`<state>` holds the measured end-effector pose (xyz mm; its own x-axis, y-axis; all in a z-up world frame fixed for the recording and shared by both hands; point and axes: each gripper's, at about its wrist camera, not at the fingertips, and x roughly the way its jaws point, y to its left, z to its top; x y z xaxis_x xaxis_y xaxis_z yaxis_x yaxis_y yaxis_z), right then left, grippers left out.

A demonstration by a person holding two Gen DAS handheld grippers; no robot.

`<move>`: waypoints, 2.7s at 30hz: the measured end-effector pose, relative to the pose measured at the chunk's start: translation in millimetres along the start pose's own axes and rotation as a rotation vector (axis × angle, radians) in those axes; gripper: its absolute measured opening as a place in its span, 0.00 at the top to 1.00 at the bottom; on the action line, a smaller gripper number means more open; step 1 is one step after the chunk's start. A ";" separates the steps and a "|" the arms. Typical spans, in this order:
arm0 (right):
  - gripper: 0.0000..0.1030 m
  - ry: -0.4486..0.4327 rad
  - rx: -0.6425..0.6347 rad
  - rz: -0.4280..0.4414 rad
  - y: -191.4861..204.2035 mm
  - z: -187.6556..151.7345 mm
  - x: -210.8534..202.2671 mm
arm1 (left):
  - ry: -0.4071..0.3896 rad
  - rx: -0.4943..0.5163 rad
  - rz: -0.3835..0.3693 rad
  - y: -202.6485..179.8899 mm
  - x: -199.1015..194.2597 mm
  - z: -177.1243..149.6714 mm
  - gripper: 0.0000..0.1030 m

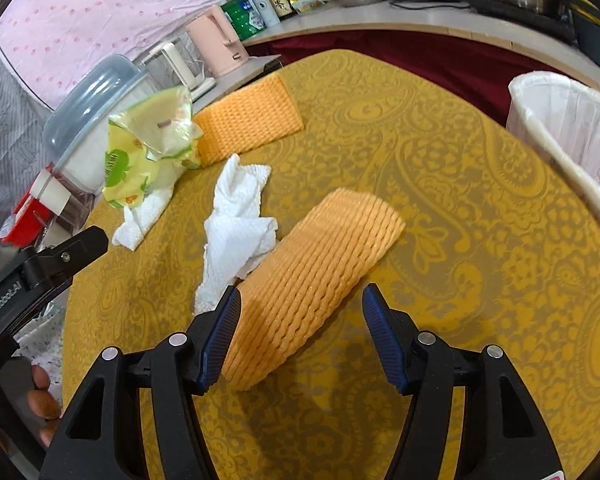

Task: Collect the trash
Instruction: 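Grasp the orange foam net sleeve with the right tool while the left tool grasps the white tissue, then carry the foam sleeve and white tissue over the trash bin with both tools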

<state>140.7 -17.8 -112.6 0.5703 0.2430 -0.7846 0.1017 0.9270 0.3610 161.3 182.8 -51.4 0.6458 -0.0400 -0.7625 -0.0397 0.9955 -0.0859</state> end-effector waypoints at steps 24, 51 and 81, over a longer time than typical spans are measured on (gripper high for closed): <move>0.81 -0.082 -0.032 -0.077 -17.7 25.6 -7.0 | 0.107 0.056 -0.079 -52.2 57.2 2.5 0.12; 0.81 -0.162 0.040 -0.064 -68.2 33.9 -47.0 | 0.167 0.142 -0.114 -111.4 70.8 -3.5 0.88; 0.81 -0.445 0.177 -0.126 -175.4 36.8 -190.7 | -0.035 0.392 -0.334 -276.4 -68.3 -8.1 0.88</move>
<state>44.1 -237.2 -7.7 0.8335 -0.0487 -0.5504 0.3068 0.8692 0.3877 122.0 -90.4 19.2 0.6001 -0.3651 -0.7118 0.4577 0.8864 -0.0687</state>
